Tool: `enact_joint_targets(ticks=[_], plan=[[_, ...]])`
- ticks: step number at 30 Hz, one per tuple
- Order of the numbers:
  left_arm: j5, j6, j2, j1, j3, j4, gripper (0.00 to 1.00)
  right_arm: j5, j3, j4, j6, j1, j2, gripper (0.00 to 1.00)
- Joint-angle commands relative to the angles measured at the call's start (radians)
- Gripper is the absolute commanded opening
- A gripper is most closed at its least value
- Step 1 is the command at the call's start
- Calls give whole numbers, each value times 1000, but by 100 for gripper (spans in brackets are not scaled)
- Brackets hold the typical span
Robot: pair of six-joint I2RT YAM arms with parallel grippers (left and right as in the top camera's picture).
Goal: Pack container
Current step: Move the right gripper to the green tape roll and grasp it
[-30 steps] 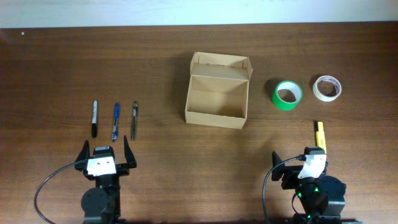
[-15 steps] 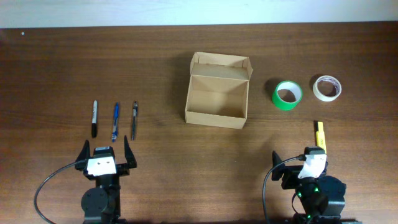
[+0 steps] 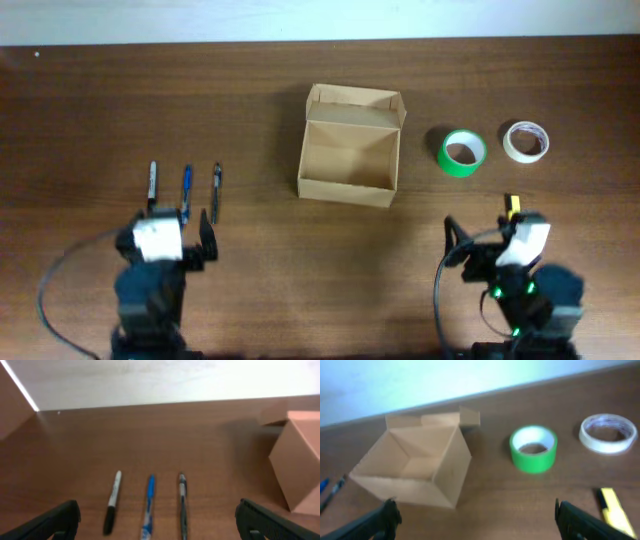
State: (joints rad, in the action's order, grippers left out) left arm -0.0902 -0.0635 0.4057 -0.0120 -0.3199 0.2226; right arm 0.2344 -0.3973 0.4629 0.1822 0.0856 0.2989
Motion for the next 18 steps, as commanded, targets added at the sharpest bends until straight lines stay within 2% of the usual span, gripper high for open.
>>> enact_joint_targets(ticks=[1,3,4,6,10,14,16,18], plan=[[-3,-8,343,-33,-252,8,99,-47,-270,93,-89,6,298,99],[16,-13,502,-51,-380,42,99,-55,-444,204,-129,6,460,99],[41,-13,652,-74,-516,92,99,-45,-605,315,-130,6,592,99],[92,-13,799,-103,-658,150,99,-3,-786,445,-126,6,728,99],[228,-13,1056,-159,-914,255,99,-14,-1019,545,-126,7,927,99],[278,-12,1218,-180,-1059,339,99,-100,-1164,566,-59,8,1106,99],[278,-12,1260,-181,-1071,345,99,-142,-1222,596,-30,13,1197,100],[278,-13,1292,-180,-1071,355,100,-140,-1276,624,-3,32,1306,96]])
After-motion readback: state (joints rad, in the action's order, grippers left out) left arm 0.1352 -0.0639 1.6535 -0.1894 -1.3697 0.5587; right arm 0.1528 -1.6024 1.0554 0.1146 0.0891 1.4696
